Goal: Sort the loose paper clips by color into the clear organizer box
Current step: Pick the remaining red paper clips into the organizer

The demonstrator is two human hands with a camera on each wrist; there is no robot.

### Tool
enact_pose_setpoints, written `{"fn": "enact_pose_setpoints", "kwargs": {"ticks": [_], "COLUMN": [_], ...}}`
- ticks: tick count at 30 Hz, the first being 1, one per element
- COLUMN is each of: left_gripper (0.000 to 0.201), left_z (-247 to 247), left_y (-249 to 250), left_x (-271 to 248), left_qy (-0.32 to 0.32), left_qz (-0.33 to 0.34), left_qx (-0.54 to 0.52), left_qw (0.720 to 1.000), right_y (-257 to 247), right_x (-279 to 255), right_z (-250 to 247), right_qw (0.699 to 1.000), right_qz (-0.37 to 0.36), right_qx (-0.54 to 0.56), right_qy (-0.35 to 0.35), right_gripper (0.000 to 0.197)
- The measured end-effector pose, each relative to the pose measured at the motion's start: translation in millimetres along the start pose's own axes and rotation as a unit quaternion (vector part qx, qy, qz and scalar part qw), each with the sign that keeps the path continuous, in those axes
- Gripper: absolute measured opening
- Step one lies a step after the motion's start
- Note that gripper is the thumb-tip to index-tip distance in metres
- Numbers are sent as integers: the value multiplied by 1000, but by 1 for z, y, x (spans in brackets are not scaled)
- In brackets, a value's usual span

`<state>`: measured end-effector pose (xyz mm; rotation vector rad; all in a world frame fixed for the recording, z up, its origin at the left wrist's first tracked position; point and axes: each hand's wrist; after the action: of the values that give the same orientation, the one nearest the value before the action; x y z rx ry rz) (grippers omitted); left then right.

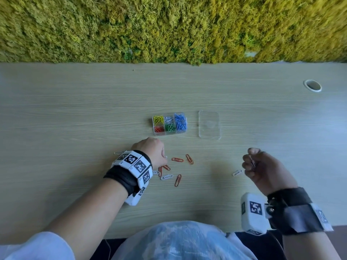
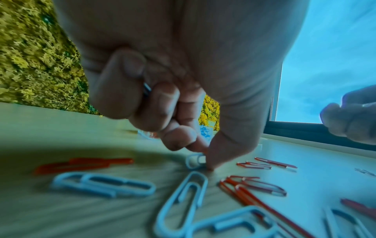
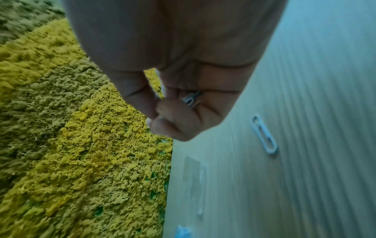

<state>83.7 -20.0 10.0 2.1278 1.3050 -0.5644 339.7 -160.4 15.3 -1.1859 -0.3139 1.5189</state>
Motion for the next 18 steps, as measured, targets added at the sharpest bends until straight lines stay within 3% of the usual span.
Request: {"fn": "enact_pose_setpoints", "kwargs": {"ticks": [4, 6, 7, 8, 9, 10, 11, 12, 13, 14, 18], "left_gripper": [13, 15, 16, 17, 17, 17, 18, 18, 18, 18, 16], "left_z": [0, 0, 0, 1, 1, 1, 1, 1, 1, 1, 4], "left_y": [-3, -7, -9, -12, -16, -19, -24, -28, -32, -35, -35], "left_x": [0, -1, -2, -3, -4, -6, -7, -8, -9, -11, -13], "left_qy": [-14, -24, -32, -47, -70, -91, -101, -102, -95, -86, -40], "left_qz": [7, 20, 29, 38, 45, 51, 55, 56, 52, 45, 20], "left_qx": [-24, -94, -139, -203, -290, -388, -472, -529, -552, -552, -460], "left_qw": [1000, 995, 989, 977, 953, 916, 874, 841, 826, 828, 887], "right_y": [0, 1, 1, 1, 2, 3, 4, 4, 3, 3, 2], "right_x": [-2, -2, -1, -1, 0, 1, 3, 4, 5, 6, 11], "right_z": [-14, -19, -20, -20, -18, -15, -12, -9, -7, -5, 0], "right_qw": [998, 987, 966, 924, 860, 792, 747, 725, 716, 707, 678], "right_qz": [-1, 2, 12, 31, 56, 81, 100, 113, 118, 121, 156], "right_qx": [-51, -157, -256, -380, -507, -604, -656, -677, -685, -693, -716], "right_qy": [39, 41, 36, 28, 24, 29, 42, 55, 65, 71, 66], "right_gripper": [24, 19, 16, 11, 9, 10, 12, 11, 11, 10, 15]}}
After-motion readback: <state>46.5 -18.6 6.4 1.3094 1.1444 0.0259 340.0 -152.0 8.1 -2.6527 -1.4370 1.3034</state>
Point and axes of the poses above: each hand's wrist, its own x-axis towards the middle knuckle, its own z-axis out of the palm, y = z × x, and after that the axes turned 15 degrees about -y, right-handed
